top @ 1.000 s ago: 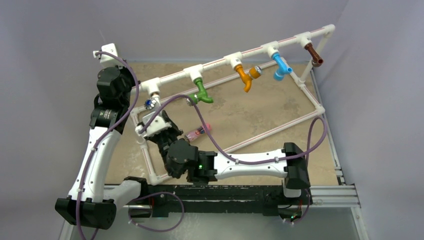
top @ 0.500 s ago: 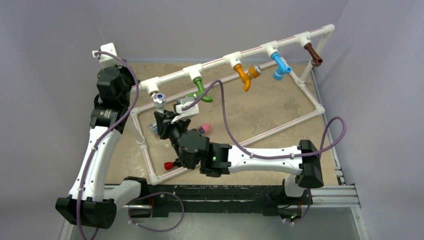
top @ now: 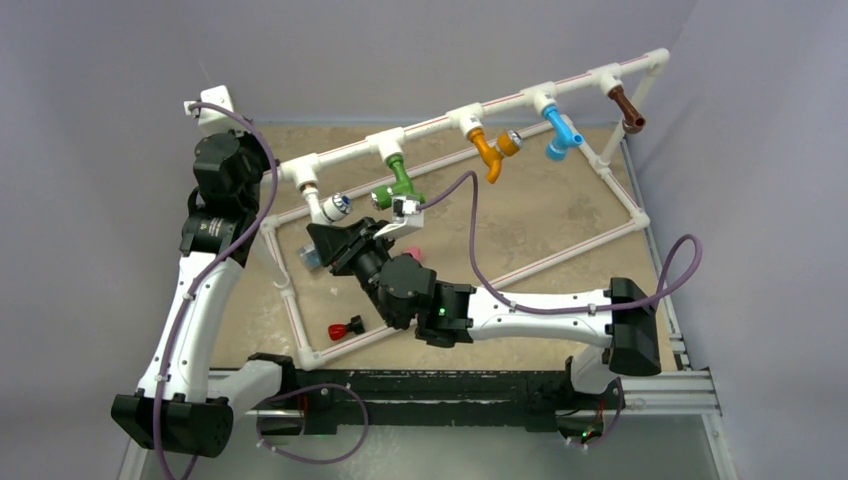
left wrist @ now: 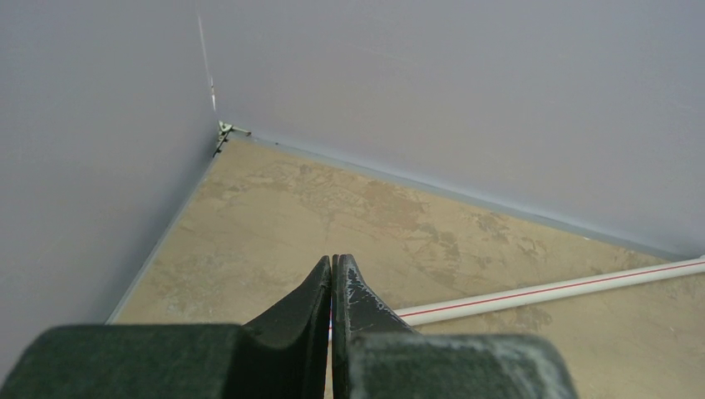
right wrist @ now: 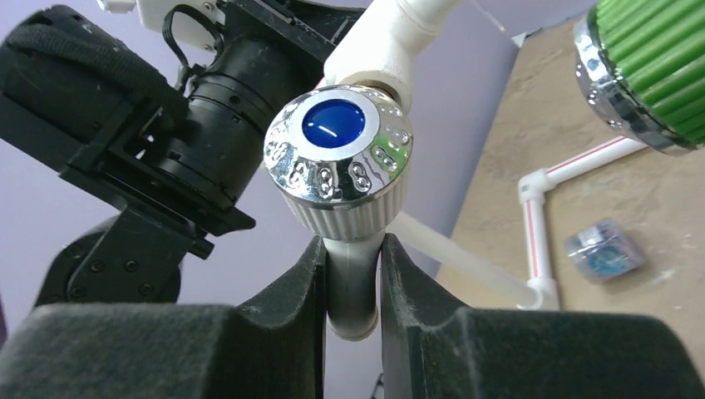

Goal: Install the water faucets

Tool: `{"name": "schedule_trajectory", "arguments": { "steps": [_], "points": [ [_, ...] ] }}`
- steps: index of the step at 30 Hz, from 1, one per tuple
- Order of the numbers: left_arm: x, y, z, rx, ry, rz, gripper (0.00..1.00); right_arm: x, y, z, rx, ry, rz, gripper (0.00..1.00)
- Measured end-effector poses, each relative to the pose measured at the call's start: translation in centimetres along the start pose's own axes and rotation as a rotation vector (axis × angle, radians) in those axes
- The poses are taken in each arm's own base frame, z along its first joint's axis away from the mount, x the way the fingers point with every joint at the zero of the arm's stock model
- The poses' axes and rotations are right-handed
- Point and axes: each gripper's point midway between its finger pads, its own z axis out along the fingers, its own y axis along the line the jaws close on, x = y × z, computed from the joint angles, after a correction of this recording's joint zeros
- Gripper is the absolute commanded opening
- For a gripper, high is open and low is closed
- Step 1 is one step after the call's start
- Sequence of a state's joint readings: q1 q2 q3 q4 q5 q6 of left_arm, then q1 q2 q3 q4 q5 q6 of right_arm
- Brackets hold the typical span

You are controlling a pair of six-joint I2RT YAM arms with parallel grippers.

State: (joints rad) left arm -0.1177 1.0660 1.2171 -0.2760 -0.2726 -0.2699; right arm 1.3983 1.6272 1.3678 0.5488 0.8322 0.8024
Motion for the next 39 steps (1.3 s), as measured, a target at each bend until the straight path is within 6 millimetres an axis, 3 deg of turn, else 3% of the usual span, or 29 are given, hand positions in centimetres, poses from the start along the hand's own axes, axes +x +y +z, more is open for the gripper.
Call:
{"name": "schedule_trajectory", "arguments": {
  "steps": [7,10,14,19,28,39],
  "points": [
    [0.0,0.1,0.0,-0.003,-0.001,0.0,0.0,0.0,0.3,0.1,-0.019,0.011,0.13,0.0],
    [0.0,0.2,0.0,-0.005,-0.001,-0.001,0.0,0.0,0.4,0.1,-0.024,0.014,0.149,0.13],
    [0.0,0.2,0.0,-0.005,0.0,-0.001,0.0,0.0,0.4,0.1,-0.027,0.016,0.164,0.41],
    [0.1,-0.8,-1.2,0.045,0.015,-0.012,0.0,-1.7,-0.5,2.0,-0.038,-0.021,0.213,0.59],
    [0.4,-1.6,-1.3,0.083,0.03,-0.041,0.0,-1.9,-1.1,1.4,-0.041,-0.017,0.229,0.65],
    [0.5,-1.7,-1.4,0.089,0.034,-0.047,0.0,-4.0,-2.1,0.0,-0.046,-0.035,0.239,0.74]
  ]
}}
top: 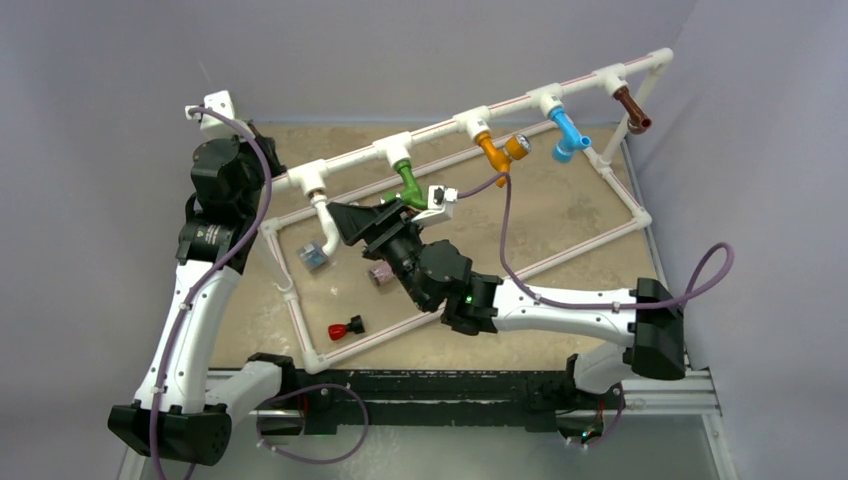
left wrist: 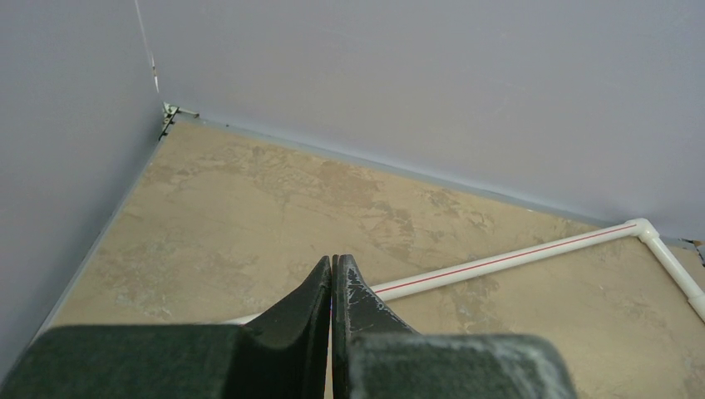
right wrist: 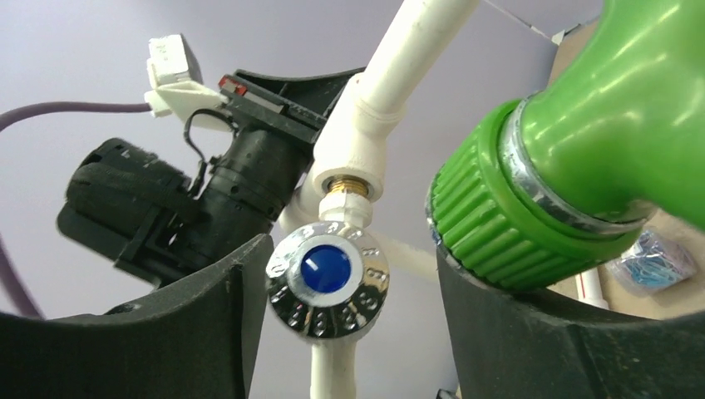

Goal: Install the water faucets

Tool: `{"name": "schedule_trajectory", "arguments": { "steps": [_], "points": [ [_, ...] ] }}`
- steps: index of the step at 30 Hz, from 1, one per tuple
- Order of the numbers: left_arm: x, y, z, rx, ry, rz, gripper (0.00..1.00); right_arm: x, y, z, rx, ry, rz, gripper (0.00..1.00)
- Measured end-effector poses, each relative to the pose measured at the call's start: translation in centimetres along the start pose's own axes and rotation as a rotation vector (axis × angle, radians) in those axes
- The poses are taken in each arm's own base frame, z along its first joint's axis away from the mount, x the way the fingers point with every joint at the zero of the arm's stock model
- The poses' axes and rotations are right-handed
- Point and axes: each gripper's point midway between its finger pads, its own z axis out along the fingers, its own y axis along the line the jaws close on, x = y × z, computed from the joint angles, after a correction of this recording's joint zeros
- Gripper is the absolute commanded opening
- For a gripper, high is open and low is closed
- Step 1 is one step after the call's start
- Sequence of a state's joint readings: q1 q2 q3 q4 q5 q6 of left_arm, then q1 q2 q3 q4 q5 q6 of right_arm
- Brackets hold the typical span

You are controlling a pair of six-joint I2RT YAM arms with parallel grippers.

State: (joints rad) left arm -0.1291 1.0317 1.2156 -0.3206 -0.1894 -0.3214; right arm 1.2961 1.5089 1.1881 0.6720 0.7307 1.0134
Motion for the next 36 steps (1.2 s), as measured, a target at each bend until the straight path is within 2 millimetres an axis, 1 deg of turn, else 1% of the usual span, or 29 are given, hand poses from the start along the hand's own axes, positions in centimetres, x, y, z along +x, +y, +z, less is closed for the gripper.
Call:
{"name": "schedule_trajectory", "arguments": {
  "steps": [4,9,16,18,21,22,31,34,36],
  "points": [
    [0.0,0.0,0.0,0.0,0.001,0.0,0.0,-1.2,0.4,-1.4,-0.007,0.021,-0.008,0.79],
    [0.0,0.0,0.0,-0.001,0.002,-0.001,0.0,-2.6,0.9,-3.4,-0.021,0.064,-0.061,0.8],
    [0.1,0.0,0.0,-0.001,0.005,0.0,0.0,-4.6,1.4,-6.5,-0.051,0.136,-0.242,0.81],
    [0.1,0.0,0.0,-0.002,0.006,0.0,0.0,-5.1,1.4,-7.1,-0.064,0.156,-0.322,0.81],
    [0.1,0.0,0.1,-0.002,0.008,0.0,0.0,-5.7,1.6,-7.8,-0.078,0.199,-0.505,0.8],
    [0.1,0.0,0.1,-0.002,0.008,0.0,0.0,-5.9,1.7,-7.8,-0.082,0.202,-0.537,0.79],
    [0.3,0.0,0.1,-0.008,0.028,0.003,0.0,-7.0,1.9,-8.5,-0.198,0.291,-1.084,0.75],
    [0.3,0.0,0.1,-0.009,0.031,0.004,0.0,-6.7,2.0,-8.8,-0.251,0.313,-1.282,0.76],
    [0.3,0.0,0.2,-0.01,0.036,0.005,0.0,-5.7,2.1,-9.2,-0.301,0.332,-1.424,0.78]
  ]
}}
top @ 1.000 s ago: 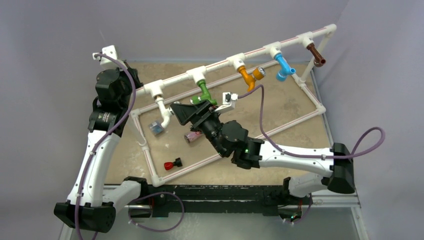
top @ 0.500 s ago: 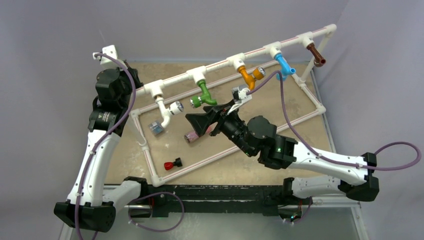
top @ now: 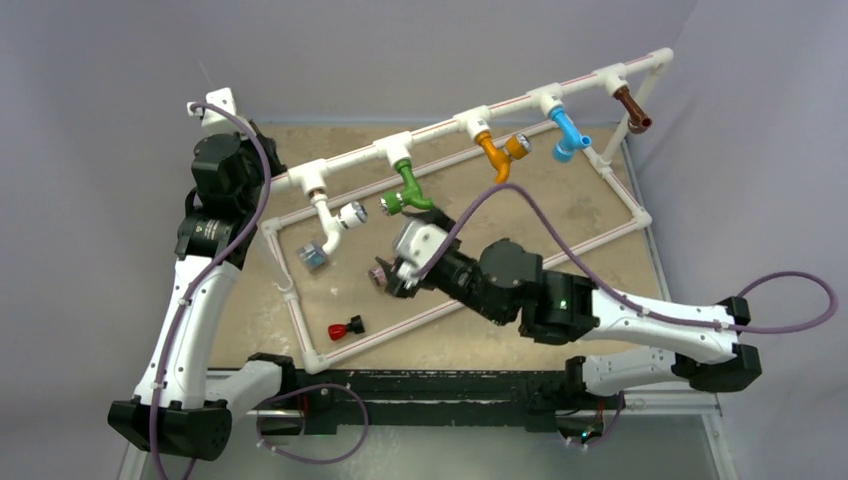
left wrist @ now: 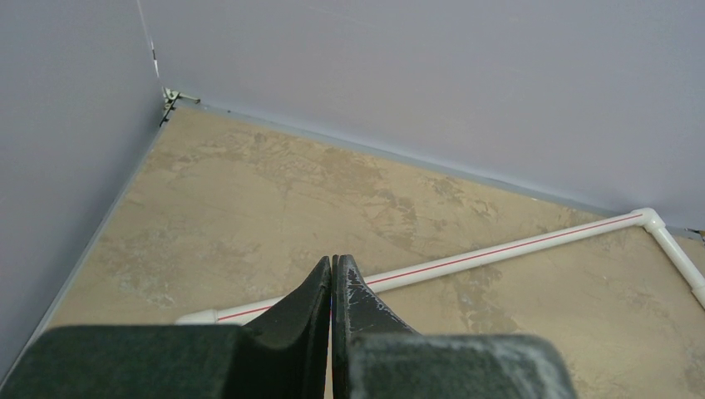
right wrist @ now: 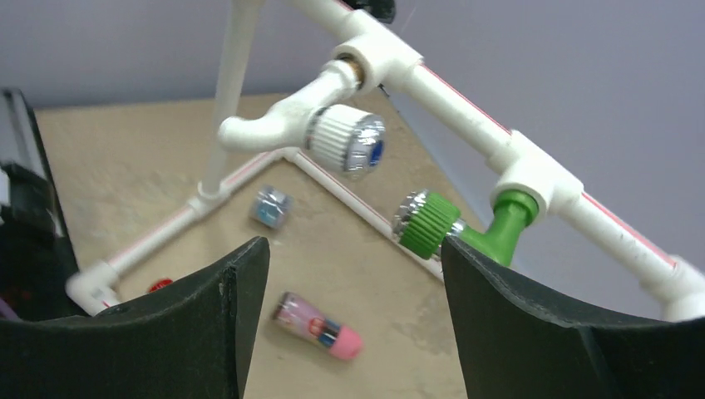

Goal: Install the water faucets

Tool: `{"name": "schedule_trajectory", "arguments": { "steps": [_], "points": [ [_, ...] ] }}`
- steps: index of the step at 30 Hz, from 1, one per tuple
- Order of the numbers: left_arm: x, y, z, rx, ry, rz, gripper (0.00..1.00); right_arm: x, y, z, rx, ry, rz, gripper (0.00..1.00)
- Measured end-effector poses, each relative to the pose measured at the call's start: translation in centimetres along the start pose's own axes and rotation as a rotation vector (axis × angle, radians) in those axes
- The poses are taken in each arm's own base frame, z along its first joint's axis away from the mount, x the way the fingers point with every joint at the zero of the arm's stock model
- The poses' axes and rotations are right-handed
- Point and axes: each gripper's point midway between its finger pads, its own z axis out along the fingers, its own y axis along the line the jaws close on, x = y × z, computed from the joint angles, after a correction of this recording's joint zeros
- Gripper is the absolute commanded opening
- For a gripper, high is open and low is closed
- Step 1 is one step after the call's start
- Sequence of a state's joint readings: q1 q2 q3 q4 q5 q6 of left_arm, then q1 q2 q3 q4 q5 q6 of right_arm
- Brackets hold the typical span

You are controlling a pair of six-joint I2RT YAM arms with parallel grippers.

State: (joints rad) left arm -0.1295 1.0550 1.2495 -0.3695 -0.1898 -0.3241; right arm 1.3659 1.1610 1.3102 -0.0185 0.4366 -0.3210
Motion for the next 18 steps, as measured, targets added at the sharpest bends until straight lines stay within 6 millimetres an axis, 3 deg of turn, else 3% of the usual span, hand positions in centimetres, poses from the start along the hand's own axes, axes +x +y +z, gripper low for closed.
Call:
{"name": "schedule_trajectory", "arguments": {
  "steps": [6,11,18],
  "points": [
    [0.1,0.0,0.0,-0.001,0.005,-0.002,0.0,1.4,4.0,0.8,-0.043,0.022,-0.476,0.79],
    [0.1,0.0,0.0,-0.001,0.005,-0.002,0.0,3.4,3.7,1.4,0.037,0.038,-0.851,0.8],
    [0.1,0.0,0.0,-0.001,0.004,-0.002,0.0,-0.2,2.5,2.0,0.193,-0.045,-1.126,0.79]
  ]
}}
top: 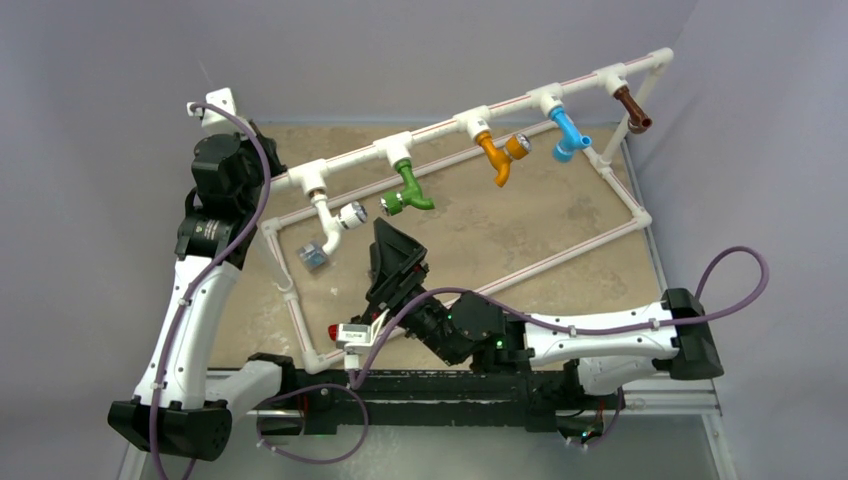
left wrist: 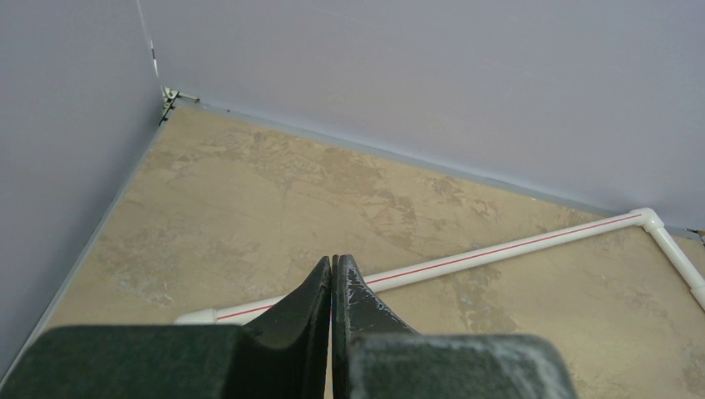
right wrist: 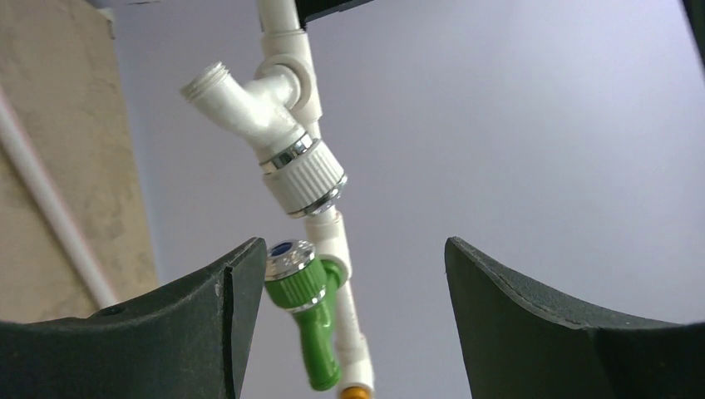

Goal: Install the water faucets

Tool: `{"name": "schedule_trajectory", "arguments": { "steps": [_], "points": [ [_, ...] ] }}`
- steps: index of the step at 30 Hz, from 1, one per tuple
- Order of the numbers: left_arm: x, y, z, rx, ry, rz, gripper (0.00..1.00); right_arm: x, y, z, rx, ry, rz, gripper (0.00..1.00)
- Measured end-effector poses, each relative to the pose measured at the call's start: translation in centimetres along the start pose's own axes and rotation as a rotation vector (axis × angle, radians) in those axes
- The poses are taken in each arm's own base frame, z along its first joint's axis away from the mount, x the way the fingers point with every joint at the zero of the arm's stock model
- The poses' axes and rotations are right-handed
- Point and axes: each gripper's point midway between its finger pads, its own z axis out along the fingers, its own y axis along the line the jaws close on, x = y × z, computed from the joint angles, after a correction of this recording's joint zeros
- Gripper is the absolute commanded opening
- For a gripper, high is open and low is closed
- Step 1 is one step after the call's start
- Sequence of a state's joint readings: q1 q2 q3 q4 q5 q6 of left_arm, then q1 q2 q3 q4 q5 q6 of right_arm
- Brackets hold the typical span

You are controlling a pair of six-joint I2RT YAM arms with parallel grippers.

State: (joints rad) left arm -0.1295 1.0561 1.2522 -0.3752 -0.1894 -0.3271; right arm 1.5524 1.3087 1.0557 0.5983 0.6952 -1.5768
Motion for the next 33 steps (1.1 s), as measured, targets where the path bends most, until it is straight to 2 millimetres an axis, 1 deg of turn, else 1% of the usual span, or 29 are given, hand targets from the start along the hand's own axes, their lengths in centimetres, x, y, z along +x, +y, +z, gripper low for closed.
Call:
{"name": "schedule_trajectory", "arguments": {
  "steps": [2,4,8,14,17,19,21,25,30,33],
  "points": [
    [0.0,0.0,0.0,0.0,0.0,0.0,0.0,-0.4,-0.8,0.4,0.04,-0.006,-0.051,0.79],
    [0.0,0.0,0.0,0.0,0.0,0.0,0.0,-0.9,-0.9,0.9,0.058,-0.01,-0.091,0.8],
    [0.0,0.0,0.0,0.0,-0.001,0.0,0.0,-2.4,-0.4,2.1,0.068,-0.031,-0.163,0.8],
    [0.0,0.0,-0.1,0.001,-0.003,0.0,0.0,-4.4,0.4,3.6,0.061,-0.082,-0.215,0.8],
    [0.0,0.0,0.0,0.001,-0.004,0.0,0.0,-5.0,0.1,4.2,0.063,-0.094,-0.222,0.8],
    [0.0,0.0,-0.1,0.003,-0.006,-0.001,0.0,-5.5,-0.4,4.6,0.068,-0.104,-0.216,0.8],
    [0.0,0.0,-0.1,0.003,-0.006,-0.001,0.0,-5.7,-0.4,5.1,0.064,-0.103,-0.21,0.79],
    [0.0,0.0,-0.1,0.004,-0.007,-0.002,0.0,-5.7,0.2,5.9,0.031,-0.103,-0.208,0.78],
    [0.0,-0.1,0.0,0.008,-0.011,-0.002,0.0,-5.5,0.2,5.9,0.016,-0.1,-0.177,0.78],
    [0.0,-0.1,0.0,0.008,-0.011,-0.002,0.0,-5.0,0.0,5.5,0.019,-0.092,-0.152,0.78]
  ]
}}
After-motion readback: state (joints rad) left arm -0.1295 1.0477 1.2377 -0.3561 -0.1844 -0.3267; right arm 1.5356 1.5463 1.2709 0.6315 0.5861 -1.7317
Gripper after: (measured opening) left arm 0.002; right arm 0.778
